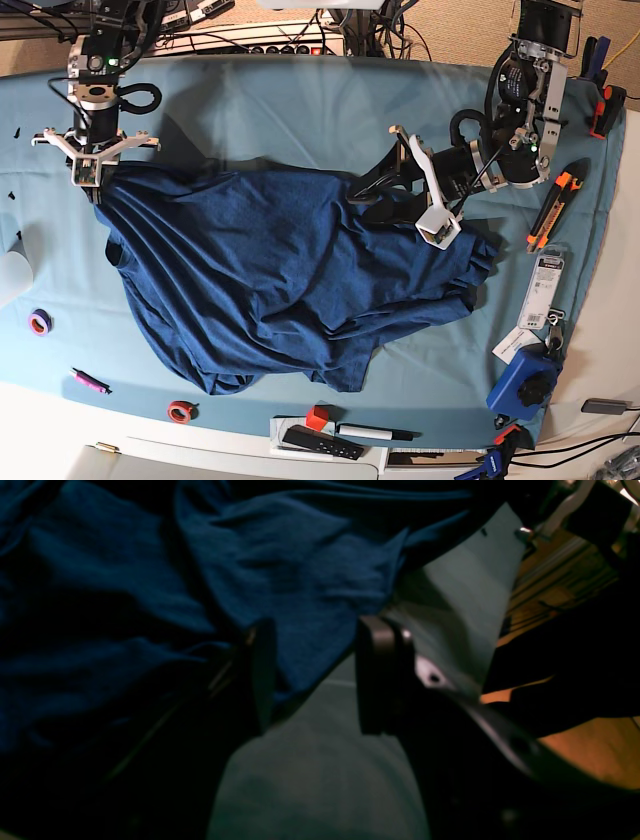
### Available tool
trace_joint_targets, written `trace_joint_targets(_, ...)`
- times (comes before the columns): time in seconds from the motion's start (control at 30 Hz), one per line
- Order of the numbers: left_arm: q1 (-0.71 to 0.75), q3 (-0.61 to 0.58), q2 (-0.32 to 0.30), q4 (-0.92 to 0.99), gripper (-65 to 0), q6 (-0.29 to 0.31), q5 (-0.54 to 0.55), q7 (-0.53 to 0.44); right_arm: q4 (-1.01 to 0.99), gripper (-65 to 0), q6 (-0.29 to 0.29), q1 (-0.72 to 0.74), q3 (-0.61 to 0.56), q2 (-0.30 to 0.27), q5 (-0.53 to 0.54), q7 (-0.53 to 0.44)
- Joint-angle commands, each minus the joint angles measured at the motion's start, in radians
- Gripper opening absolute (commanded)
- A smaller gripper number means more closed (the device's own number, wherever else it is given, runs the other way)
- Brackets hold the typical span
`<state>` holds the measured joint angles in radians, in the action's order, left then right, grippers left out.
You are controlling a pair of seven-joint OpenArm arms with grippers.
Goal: Layout the t-shirt on the table in an organized manner, then fold the t-shirt properly
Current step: 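Lower the right gripper onto the shirt's opposite edge and grasp it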
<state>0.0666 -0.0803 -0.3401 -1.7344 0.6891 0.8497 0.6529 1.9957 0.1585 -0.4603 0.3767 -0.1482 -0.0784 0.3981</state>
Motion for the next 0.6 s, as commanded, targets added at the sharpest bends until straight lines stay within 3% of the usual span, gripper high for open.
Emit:
trace_joint_targets(0.0,-0.014,0.004,-0.003,-0.016,-38.4,0.009,0.024,-0.025,0.02,-65.0,-0.008,0.0,0.004,-0.015,-0.001,-0.008)
trace_joint_targets(0.07,-0.014,0.004,-0.003,-0.016,-38.4,0.009,0.024,-0.025,0.02,-65.0,0.0,0.0,0.004,-0.018,-0.001,0.007)
trace_joint_targets(0.17,-0.014,0.004,-0.003,-0.016,-38.4,0.009,0.024,-0.025,0.02,-50.8,0.066,0.0,0.004,-0.018,0.003,0.029)
trace_joint_targets(0.2,-0.014,0.004,-0.003,-0.016,-38.4,0.009,0.024,-0.025,0.02,-49.3,0.082,0.0,0.004,-0.018,0.011,0.034)
trace_joint_targets(0.43,-0.014,0.004,-0.003,-0.016,-38.4,0.009,0.024,-0.026,0.02,-49.4,0.092,0.0,0.004,-0.018,0.063,0.035)
trace_joint_targets(0.57,-0.014,0.004,-0.003,-0.016,-38.4,0.009,0.024,-0.026,0.018,-49.4,0.019,0.003,0.004,-0.018,0.063,-0.011)
